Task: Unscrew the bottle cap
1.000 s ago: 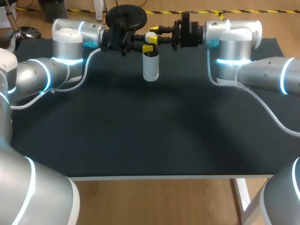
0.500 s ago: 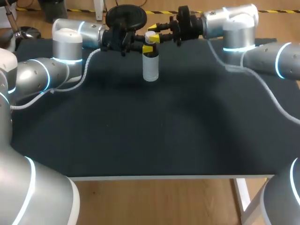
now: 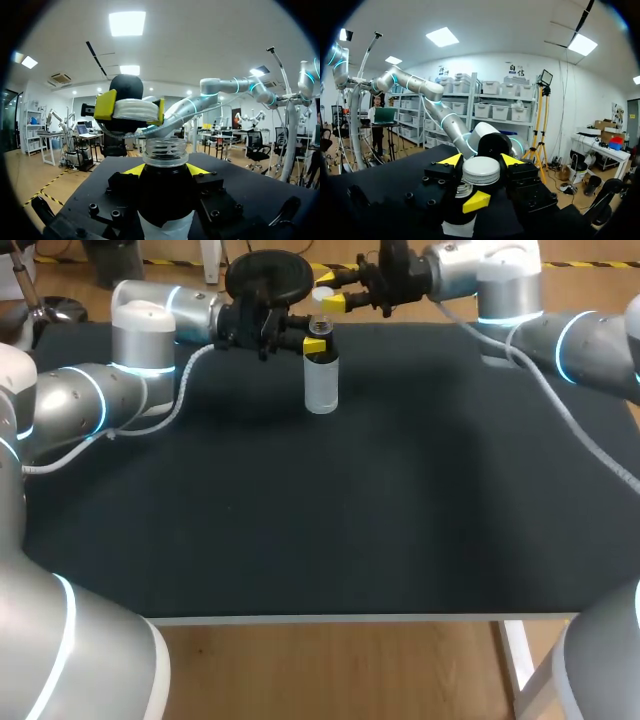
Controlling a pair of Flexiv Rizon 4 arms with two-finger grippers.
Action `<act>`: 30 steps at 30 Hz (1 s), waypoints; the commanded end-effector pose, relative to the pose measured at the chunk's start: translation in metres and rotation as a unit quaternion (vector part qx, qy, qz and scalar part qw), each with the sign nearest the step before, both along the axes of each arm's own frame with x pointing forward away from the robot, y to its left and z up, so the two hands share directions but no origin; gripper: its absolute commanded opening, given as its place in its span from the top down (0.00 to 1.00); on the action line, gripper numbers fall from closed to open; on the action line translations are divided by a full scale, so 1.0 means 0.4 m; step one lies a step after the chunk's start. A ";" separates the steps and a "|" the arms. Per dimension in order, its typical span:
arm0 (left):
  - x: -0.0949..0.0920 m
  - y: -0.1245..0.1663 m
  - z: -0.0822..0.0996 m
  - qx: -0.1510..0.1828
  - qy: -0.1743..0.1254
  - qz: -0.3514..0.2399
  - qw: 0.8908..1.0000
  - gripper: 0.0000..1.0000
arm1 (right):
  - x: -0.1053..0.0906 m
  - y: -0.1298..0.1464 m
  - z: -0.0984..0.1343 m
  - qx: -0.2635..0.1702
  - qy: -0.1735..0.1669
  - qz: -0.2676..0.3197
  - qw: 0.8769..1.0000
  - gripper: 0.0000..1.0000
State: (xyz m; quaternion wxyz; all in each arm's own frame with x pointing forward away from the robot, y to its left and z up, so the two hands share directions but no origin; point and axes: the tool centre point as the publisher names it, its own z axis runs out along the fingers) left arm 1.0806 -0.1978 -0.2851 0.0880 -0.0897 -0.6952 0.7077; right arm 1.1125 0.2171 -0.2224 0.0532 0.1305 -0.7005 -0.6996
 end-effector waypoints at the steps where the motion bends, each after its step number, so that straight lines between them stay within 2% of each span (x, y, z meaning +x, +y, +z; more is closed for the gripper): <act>1: 0.017 0.000 -0.009 -0.002 0.000 -0.039 0.999 1.00 | 0.024 -0.066 0.015 -0.010 -0.011 0.071 0.997 1.00; 7: 0.017 0.000 -0.009 -0.002 0.000 -0.039 0.999 1.00 | 0.029 -0.173 0.017 -0.051 -0.005 -0.018 0.999 1.00; 12: 0.017 0.000 -0.009 -0.002 0.000 -0.039 0.999 1.00 | 0.021 -0.270 -0.020 -0.071 0.017 -0.091 0.993 1.00; 17: 0.017 0.000 -0.009 -0.002 0.000 -0.039 0.999 1.00 | -0.002 -0.345 -0.089 -0.110 0.044 -0.189 0.975 1.00; 20: 0.017 0.000 -0.009 -0.002 0.000 -0.039 0.999 1.00 | -0.018 -0.375 -0.143 -0.115 0.058 -0.231 0.964 1.00; 23: 0.017 0.000 -0.009 -0.002 0.000 -0.039 0.999 1.00 | -0.035 -0.375 -0.197 -0.131 0.069 -0.251 0.957 1.00; 30: 0.017 0.000 -0.009 -0.002 0.000 -0.039 0.999 1.00 | -0.065 -0.372 -0.332 -0.129 0.092 -0.284 0.946 1.00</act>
